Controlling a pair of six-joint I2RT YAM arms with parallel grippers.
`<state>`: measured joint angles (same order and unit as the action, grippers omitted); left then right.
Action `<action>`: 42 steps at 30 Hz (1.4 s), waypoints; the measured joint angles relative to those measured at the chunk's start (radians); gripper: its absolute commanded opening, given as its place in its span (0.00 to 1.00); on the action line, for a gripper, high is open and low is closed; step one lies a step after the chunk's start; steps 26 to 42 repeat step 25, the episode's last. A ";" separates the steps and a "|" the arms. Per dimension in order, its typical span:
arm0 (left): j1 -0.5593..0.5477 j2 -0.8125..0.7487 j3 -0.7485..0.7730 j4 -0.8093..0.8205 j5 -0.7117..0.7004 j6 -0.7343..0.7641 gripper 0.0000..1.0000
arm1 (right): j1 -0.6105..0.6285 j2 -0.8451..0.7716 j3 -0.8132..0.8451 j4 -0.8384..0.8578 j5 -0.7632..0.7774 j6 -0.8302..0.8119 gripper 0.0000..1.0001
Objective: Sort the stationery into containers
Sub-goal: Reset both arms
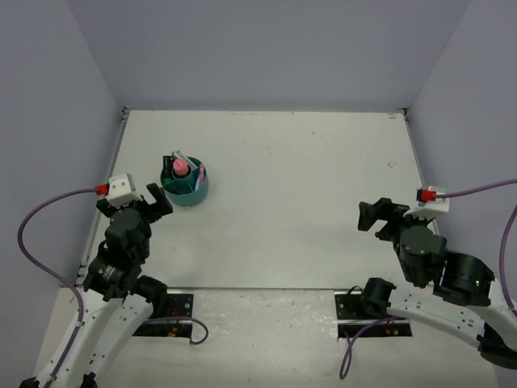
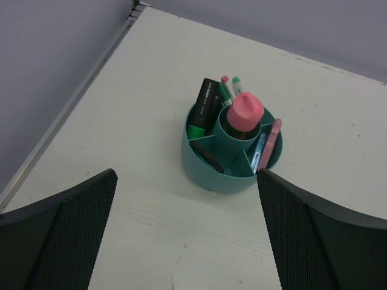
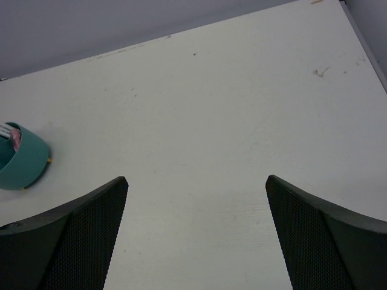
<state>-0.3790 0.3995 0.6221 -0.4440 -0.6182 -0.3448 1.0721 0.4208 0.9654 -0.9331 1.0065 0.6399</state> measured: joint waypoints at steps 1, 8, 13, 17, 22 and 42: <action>0.000 -0.016 -0.005 -0.001 -0.008 -0.003 1.00 | 0.000 -0.003 -0.004 0.001 0.000 0.001 0.99; 0.000 -0.243 -0.045 0.007 0.049 0.013 1.00 | 0.000 -0.064 -0.062 0.006 -0.001 0.013 0.99; 0.000 -0.395 -0.089 0.037 0.121 0.054 1.00 | 0.000 -0.115 -0.108 0.009 -0.002 0.016 0.99; 0.000 -0.390 -0.097 0.044 0.152 0.061 1.00 | 0.000 -0.128 -0.119 0.014 -0.003 0.016 0.99; 0.000 -0.353 -0.097 0.046 0.162 0.061 1.00 | 0.000 -0.128 -0.119 0.019 -0.005 0.016 0.99; 0.000 -0.346 -0.097 0.045 0.166 0.061 1.00 | 0.000 -0.127 -0.119 0.021 -0.005 0.020 0.99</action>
